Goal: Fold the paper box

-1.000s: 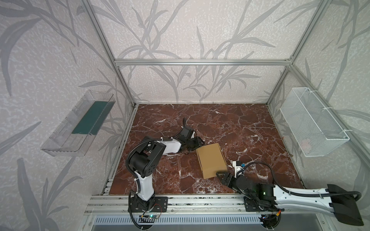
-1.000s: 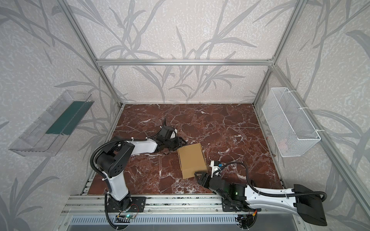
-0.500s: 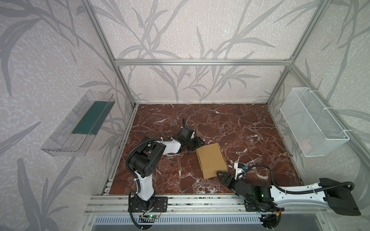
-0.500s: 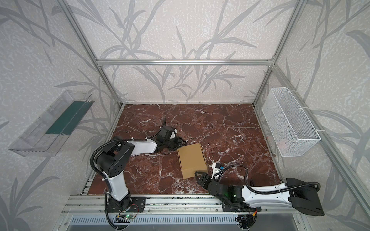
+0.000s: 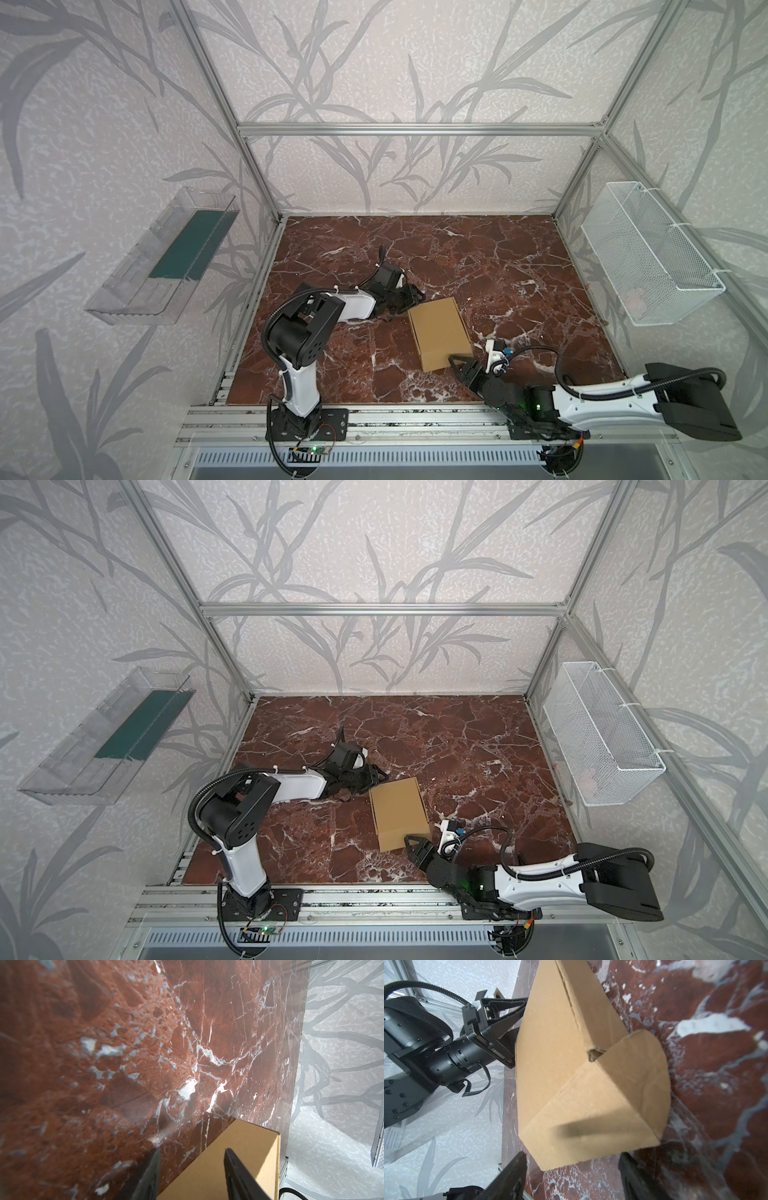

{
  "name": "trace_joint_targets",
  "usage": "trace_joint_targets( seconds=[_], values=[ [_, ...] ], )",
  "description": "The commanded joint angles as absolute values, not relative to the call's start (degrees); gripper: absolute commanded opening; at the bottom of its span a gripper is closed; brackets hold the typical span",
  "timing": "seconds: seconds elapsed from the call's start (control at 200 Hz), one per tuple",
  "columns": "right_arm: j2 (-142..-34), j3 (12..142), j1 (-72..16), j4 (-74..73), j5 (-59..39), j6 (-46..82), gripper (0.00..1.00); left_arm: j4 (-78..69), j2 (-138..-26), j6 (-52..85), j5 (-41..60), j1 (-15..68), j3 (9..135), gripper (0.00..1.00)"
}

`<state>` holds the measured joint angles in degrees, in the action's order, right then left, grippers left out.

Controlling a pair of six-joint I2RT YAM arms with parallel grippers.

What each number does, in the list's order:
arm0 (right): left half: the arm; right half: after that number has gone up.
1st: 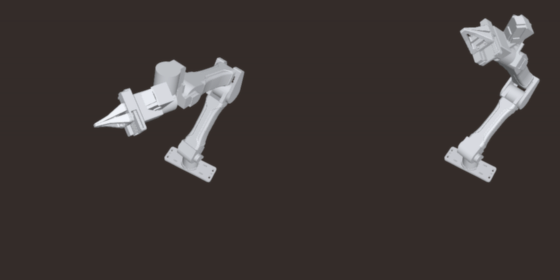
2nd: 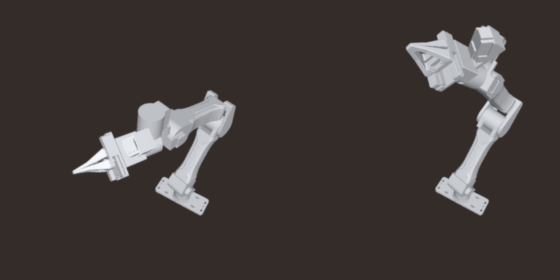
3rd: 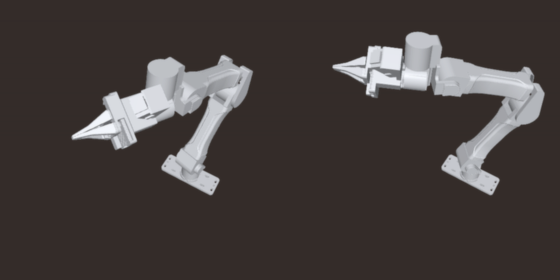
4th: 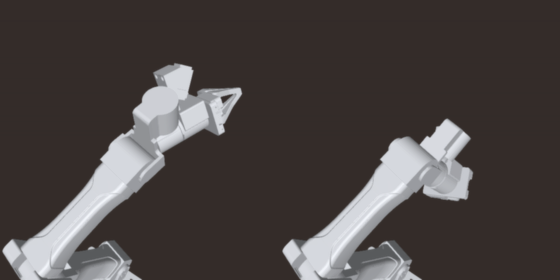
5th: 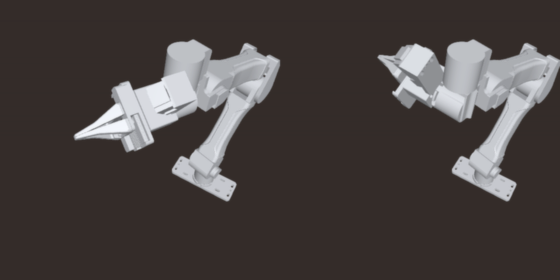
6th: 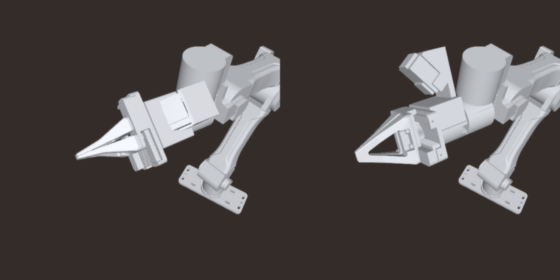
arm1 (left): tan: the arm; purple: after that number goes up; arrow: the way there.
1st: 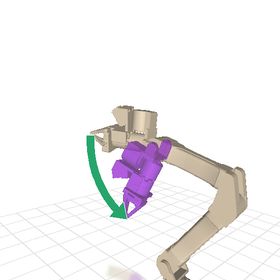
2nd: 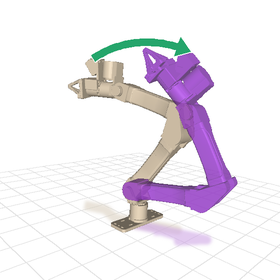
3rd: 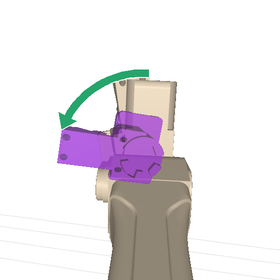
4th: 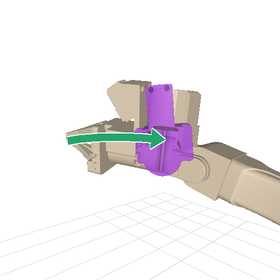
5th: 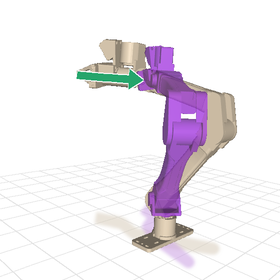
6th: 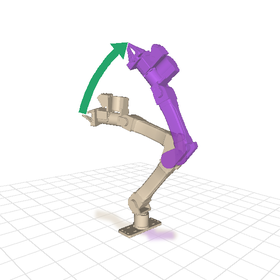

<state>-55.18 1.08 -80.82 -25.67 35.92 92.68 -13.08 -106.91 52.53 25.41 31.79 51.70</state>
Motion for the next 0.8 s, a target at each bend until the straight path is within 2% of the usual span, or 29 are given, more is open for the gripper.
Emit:
trace_joint_targets(
  seconds=[0.0,0.485,0.645,0.795],
  values=[
    [-57.51,0.9,-81.37,-29.38,38.56,94.57,0.7,-4.31,-110.33,53.45,24.21,32.15,48.34,0.53],
    [-69.64,0.42,-81.38,-48.49,40.64,90.26,0.67,-5.15,-110.81,53.35,24.44,32.1,47.69,0.53],
    [-68.02,0.57,-81.3,-48.44,40.73,87.69,0.65,-5.28,-110.96,53.35,24.45,32.08,47.65,0.53],
    [-62.21,1.0,-81.33,-43.09,41.26,86.56,0.63,-5.33,-111.09,53.35,24.44,32.0,47.72,0.53]
  ],
)
